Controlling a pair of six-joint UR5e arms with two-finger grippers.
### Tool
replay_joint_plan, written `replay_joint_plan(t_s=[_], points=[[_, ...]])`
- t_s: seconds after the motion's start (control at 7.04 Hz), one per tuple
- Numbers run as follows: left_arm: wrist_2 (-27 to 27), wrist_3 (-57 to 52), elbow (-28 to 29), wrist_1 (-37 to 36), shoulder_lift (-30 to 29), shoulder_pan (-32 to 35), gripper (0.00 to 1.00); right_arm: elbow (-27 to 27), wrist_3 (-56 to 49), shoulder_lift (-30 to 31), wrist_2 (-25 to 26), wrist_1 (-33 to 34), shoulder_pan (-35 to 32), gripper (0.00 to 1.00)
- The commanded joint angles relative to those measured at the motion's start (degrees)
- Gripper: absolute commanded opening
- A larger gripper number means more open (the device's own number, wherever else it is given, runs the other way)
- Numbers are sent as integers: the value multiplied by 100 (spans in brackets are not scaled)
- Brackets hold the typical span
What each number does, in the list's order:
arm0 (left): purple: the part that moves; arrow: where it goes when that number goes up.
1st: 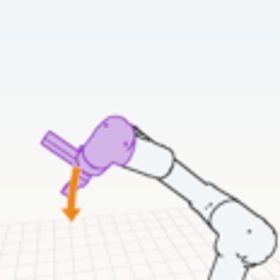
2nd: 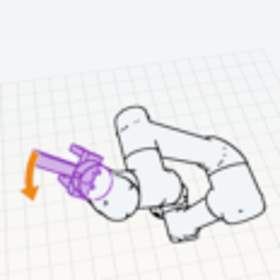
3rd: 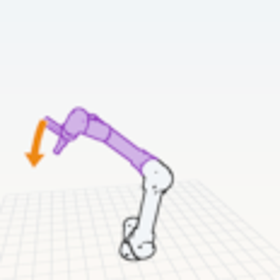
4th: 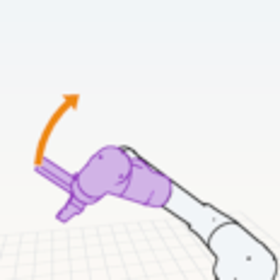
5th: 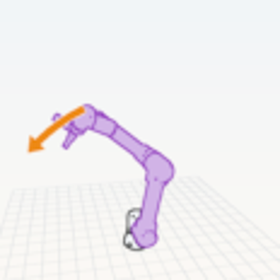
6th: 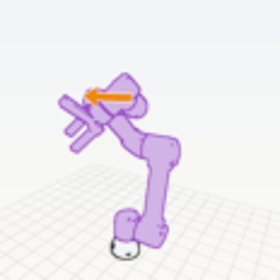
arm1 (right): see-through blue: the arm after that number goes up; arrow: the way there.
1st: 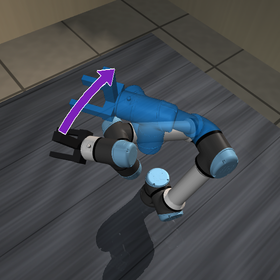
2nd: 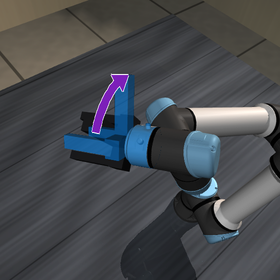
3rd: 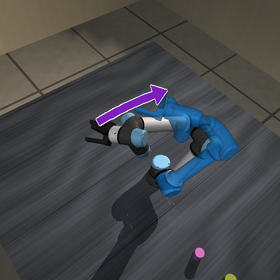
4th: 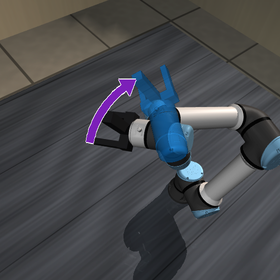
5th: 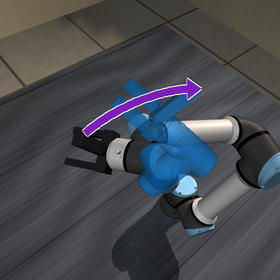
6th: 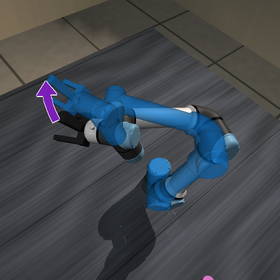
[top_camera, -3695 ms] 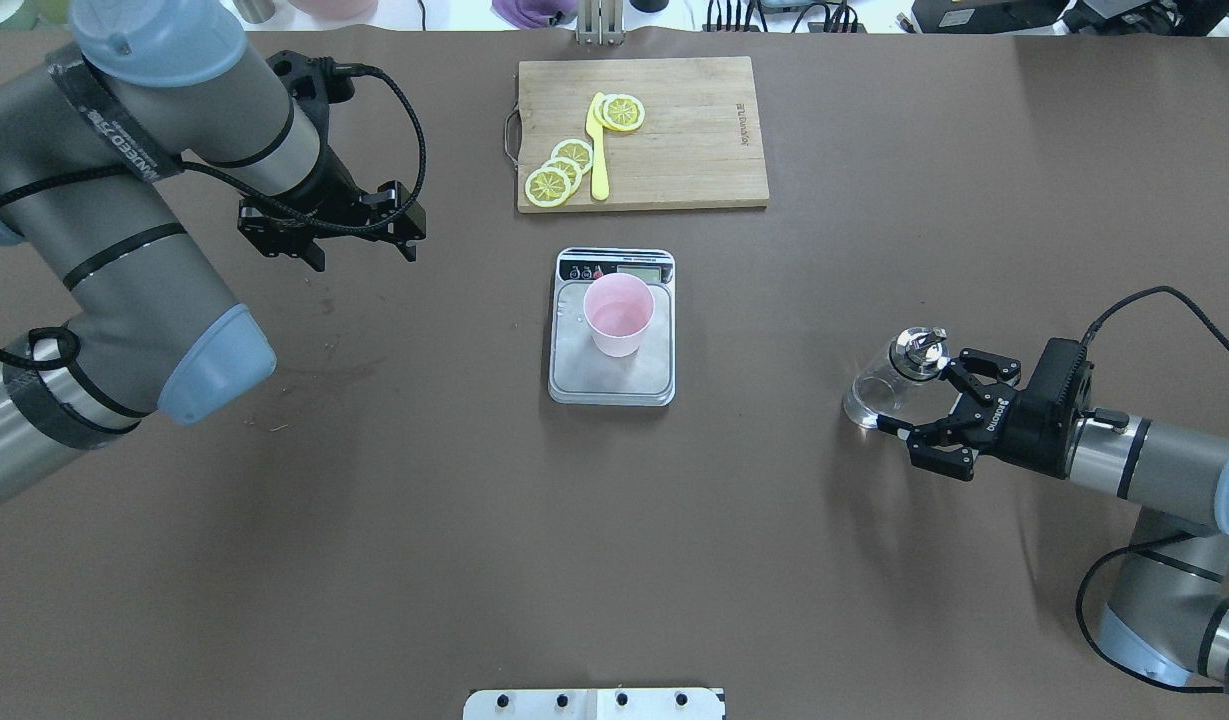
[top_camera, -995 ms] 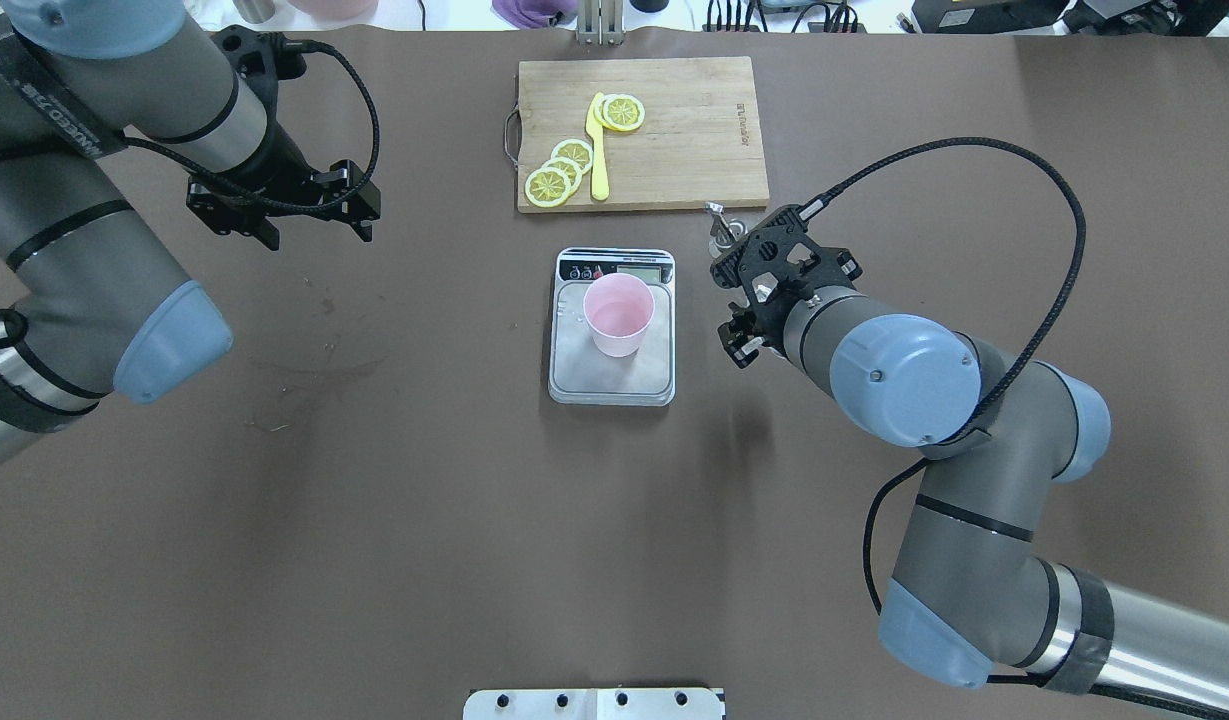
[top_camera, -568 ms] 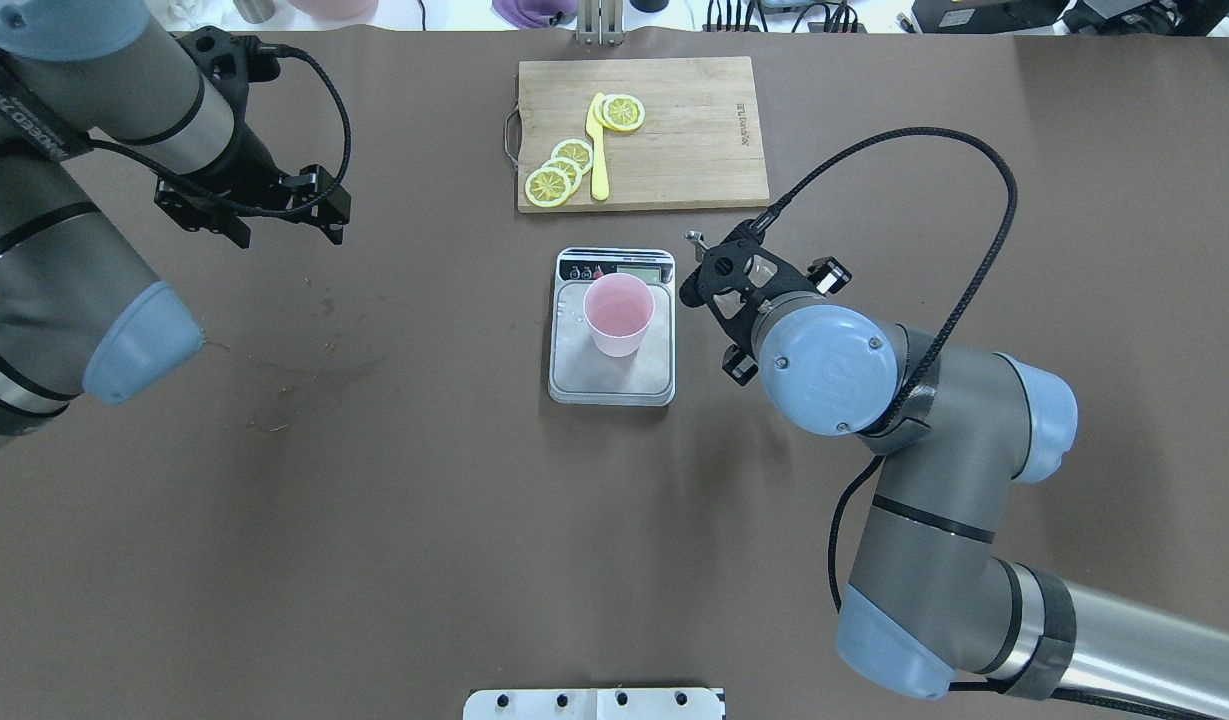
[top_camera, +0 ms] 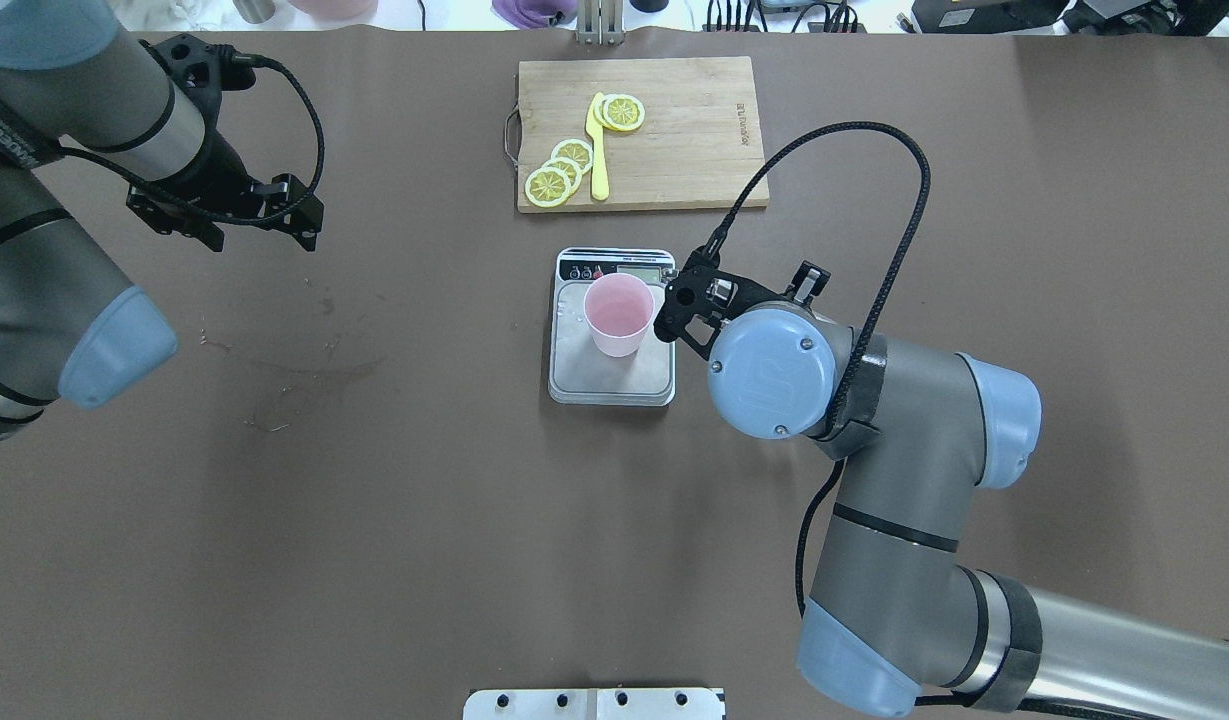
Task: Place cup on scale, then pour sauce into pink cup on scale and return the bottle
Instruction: 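Lift the bottle with the right gripper and carry it over the pink cup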
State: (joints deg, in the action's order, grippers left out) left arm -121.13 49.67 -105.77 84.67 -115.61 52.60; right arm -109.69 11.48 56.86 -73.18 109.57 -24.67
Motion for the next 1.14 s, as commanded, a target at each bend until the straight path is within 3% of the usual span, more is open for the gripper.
replay_joint_plan(t_s=[0.0, 0.85, 0.99], points=[[20, -10, -13, 6, 56, 4, 97, 53, -33, -87, 120, 188, -3, 0], [46, -10, 4, 6, 65, 4, 97, 572, 214, -553, 76, 249, -47, 0], [46, -18, 4, 6, 65, 4, 97, 572, 214, -597, 94, 632, -47, 0]])
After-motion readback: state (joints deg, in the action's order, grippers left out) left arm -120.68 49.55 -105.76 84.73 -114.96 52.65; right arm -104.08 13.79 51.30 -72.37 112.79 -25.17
